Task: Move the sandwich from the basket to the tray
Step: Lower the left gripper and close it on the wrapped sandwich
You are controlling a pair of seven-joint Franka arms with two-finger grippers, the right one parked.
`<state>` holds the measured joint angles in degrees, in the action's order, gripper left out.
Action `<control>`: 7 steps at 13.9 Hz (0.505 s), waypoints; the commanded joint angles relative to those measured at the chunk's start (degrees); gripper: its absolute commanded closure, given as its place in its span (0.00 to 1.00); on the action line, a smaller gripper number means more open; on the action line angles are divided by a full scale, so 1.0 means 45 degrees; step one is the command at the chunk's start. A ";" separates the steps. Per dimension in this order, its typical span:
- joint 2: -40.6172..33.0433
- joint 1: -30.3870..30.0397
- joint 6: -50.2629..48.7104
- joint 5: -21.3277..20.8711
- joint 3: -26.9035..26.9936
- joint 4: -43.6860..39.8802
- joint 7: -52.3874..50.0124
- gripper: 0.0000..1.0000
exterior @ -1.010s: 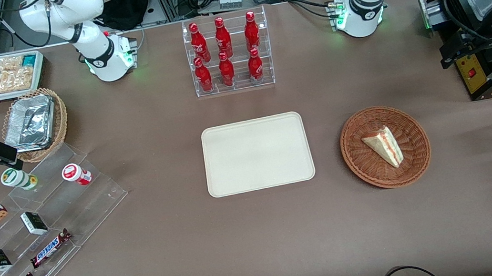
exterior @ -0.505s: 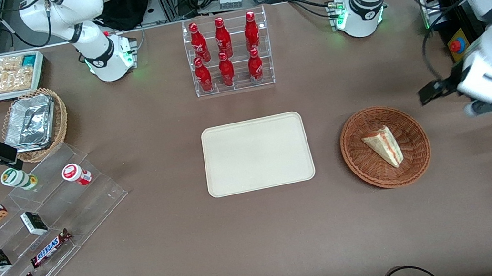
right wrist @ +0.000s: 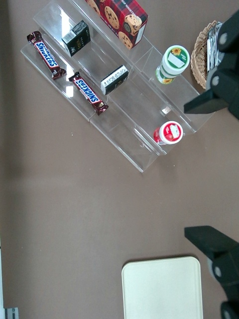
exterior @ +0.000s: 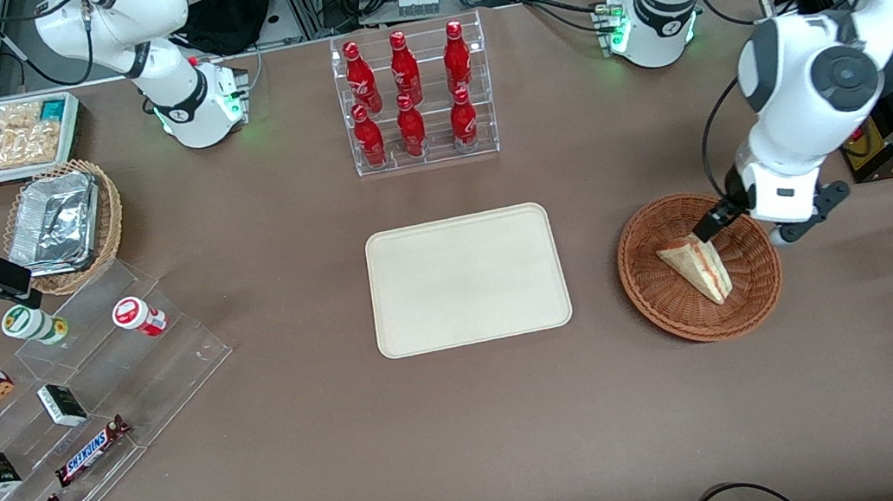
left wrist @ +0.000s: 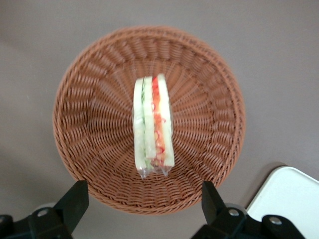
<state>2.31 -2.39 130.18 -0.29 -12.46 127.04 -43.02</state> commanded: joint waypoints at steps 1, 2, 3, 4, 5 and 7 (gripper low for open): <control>0.0304 0.0063 0.0484 -0.0306 -0.0121 0.0225 -0.0753 0.00; 0.0558 0.0063 0.0563 -0.0307 -0.0121 0.0225 -0.0791 0.00; 0.0734 0.0063 0.0815 -0.0307 -0.0121 0.0225 -0.0772 0.00; 0.0968 0.0063 0.1127 -0.0307 -0.0121 0.0225 -0.0753 0.00; 0.1299 0.0063 0.1323 -0.0481 -0.0121 0.0187 -0.0733 0.00; 0.1906 0.0043 0.2064 -0.0872 -0.0102 0.0186 -0.0733 0.00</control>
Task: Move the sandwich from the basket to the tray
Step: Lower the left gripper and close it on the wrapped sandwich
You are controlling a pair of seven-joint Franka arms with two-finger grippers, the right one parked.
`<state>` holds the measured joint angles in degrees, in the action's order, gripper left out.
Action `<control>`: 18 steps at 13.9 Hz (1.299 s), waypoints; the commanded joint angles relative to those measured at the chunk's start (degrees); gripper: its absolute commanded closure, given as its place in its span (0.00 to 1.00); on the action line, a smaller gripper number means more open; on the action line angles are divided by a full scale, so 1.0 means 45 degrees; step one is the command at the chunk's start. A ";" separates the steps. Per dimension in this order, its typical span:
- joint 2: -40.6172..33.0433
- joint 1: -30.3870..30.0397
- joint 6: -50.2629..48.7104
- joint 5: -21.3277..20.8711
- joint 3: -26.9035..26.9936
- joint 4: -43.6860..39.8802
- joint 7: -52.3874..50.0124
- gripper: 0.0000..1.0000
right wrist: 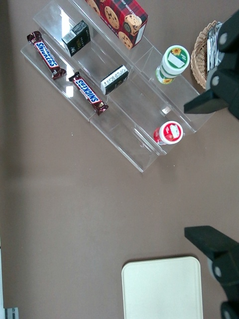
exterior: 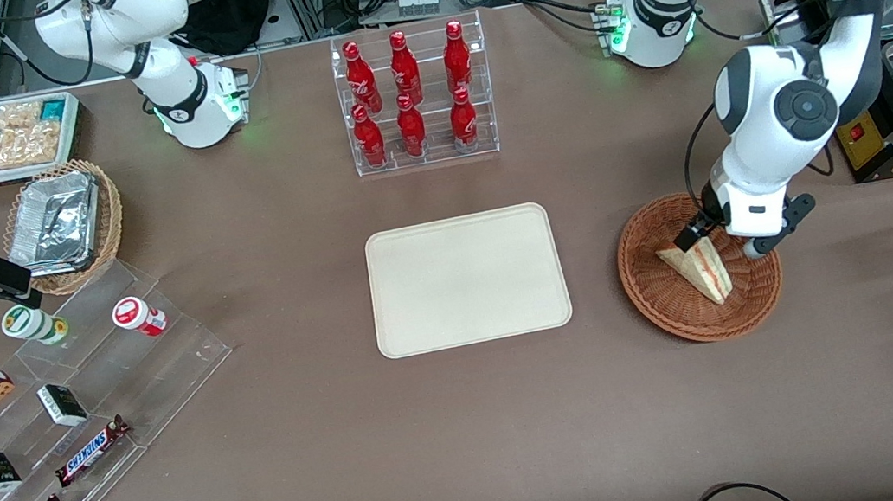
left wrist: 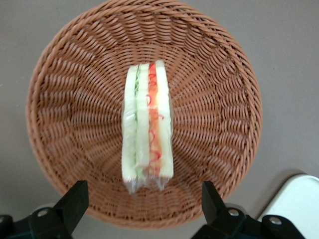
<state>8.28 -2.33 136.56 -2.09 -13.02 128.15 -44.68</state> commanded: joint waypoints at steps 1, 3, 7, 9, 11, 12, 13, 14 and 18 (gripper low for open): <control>0.0796 0.0029 0.0785 -0.0472 0.0023 -0.0099 -0.0363 0.00; 0.1128 -0.0029 0.0942 -0.0472 0.0081 -0.0158 -0.0363 0.00; 0.1579 -0.0069 0.1314 -0.0492 0.0081 -0.0313 -0.0285 0.27; 0.1579 -0.0399 0.1236 -0.0511 0.0062 -0.0469 -0.0071 0.76; 0.1540 -0.0381 0.1197 -0.0511 0.0062 -0.0490 0.0125 0.88; 0.1424 -0.0362 0.1042 -0.0511 0.0062 -0.0683 0.0106 0.89; 0.1171 -0.0304 0.0325 -0.0511 0.0062 -0.1014 0.0106 0.89; 0.0956 -0.0245 -0.0939 -0.0511 0.0043 -0.1520 0.0106 0.89; 0.0057 0.0690 -0.4462 -0.0629 -0.0016 -0.3221 -0.0109 0.97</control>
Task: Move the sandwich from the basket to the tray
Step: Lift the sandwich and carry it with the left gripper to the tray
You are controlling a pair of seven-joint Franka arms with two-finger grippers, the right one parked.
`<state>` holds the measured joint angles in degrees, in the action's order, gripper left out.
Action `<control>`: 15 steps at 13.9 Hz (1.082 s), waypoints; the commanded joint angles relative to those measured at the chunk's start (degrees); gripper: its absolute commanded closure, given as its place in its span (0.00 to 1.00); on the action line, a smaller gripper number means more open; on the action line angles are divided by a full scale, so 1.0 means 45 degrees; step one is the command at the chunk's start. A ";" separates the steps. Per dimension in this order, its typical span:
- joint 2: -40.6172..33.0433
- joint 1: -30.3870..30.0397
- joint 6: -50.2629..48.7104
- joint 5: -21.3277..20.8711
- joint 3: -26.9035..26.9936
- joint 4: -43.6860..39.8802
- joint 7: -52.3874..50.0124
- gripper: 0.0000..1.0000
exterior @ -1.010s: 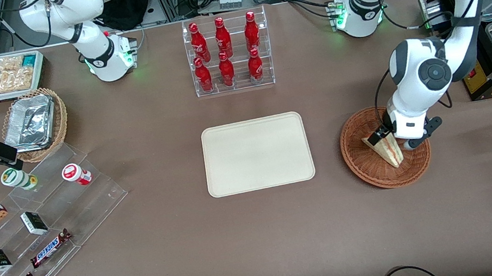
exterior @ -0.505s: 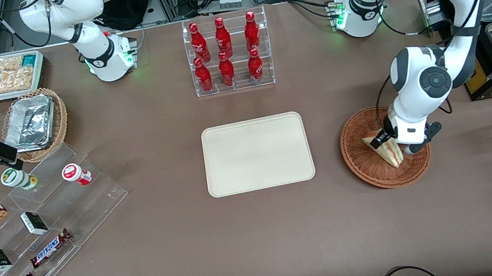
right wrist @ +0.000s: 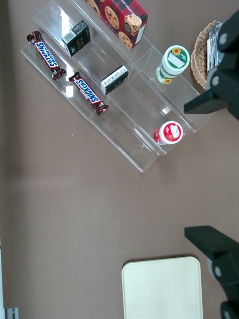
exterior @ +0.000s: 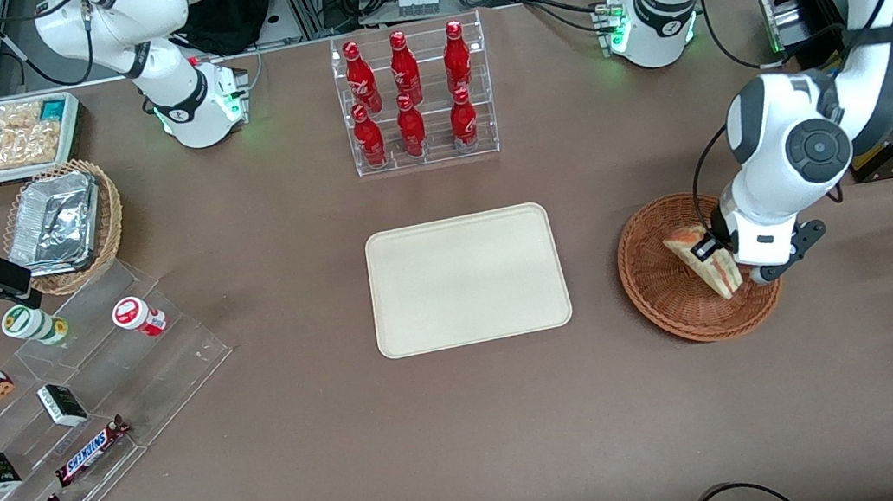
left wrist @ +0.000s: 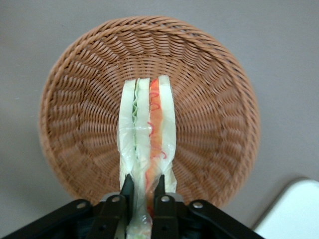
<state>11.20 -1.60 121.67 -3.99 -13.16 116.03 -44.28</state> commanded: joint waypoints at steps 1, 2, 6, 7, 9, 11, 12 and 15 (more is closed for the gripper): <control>-0.0865 0.0803 -0.1778 -0.0226 0.0015 -0.0821 -0.0277 0.97; -0.1061 0.1096 -0.2597 -0.0207 0.0015 -0.1346 -0.0259 0.97; -0.0206 0.3533 -0.4694 -0.0168 -0.0004 -0.4063 -0.1136 0.95; -0.0010 0.4120 -0.4579 -0.0168 -0.0004 -0.4143 -0.1196 0.95; 0.0574 0.5040 -0.4229 -0.0051 -0.0024 -0.4396 -0.1216 0.95; 0.1356 0.5860 -0.3449 -0.0011 -0.0063 -0.4573 -0.1235 0.95; 0.1785 0.6232 -0.2942 0.0008 -0.0063 -0.4632 -0.1235 0.95; 0.3248 0.7306 -0.1301 -0.0088 -0.0044 -0.5118 -0.1895 0.94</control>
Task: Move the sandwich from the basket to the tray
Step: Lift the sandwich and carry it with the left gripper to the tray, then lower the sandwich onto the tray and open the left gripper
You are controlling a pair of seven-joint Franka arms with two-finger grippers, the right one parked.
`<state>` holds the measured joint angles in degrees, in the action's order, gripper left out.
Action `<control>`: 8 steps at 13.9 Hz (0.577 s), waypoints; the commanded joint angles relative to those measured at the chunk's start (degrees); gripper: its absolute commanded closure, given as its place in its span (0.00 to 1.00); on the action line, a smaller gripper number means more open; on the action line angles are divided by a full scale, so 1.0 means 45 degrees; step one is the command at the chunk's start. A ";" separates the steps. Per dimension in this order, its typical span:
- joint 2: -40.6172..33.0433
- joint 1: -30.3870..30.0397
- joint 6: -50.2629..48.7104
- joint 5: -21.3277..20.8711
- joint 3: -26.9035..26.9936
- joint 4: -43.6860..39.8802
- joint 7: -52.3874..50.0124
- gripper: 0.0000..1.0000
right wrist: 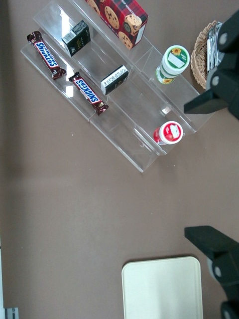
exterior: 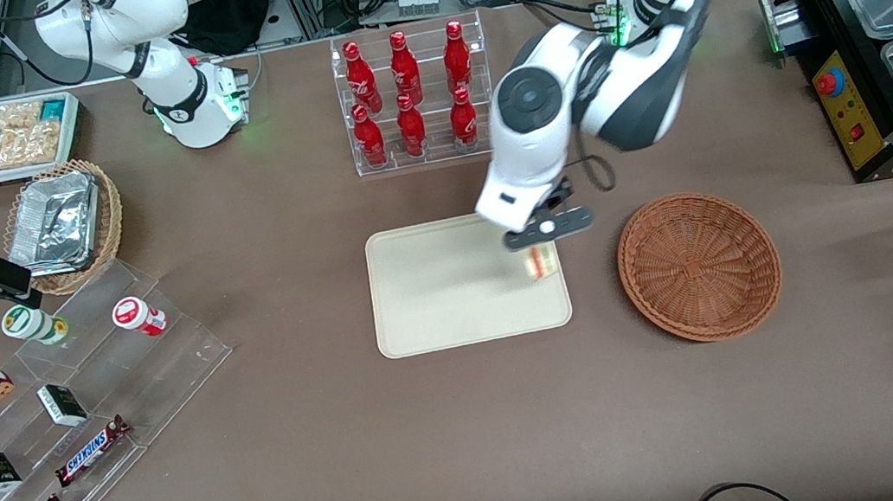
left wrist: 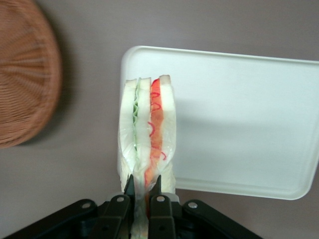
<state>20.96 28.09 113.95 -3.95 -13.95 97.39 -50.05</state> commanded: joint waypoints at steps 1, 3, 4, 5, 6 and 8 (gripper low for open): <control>0.1644 0.0962 0.0787 -0.0176 0.0131 -0.1190 -0.0905 0.94; 0.2525 0.1334 0.1723 -0.0177 0.0131 -0.1504 -0.0966 0.94; 0.2838 0.1510 0.2347 -0.0177 0.0151 -0.1524 -0.1005 0.94; 0.3112 0.1550 0.2798 -0.0196 0.0151 -0.1525 -0.1102 0.94; 0.3386 0.1570 0.3131 -0.0216 0.0151 -0.1505 -0.1123 0.94; 0.3700 0.1551 0.3154 -0.0216 0.0151 -0.1486 -0.0968 0.94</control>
<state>36.00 34.48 128.20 -4.05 -13.86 92.56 -53.71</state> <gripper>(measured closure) 0.877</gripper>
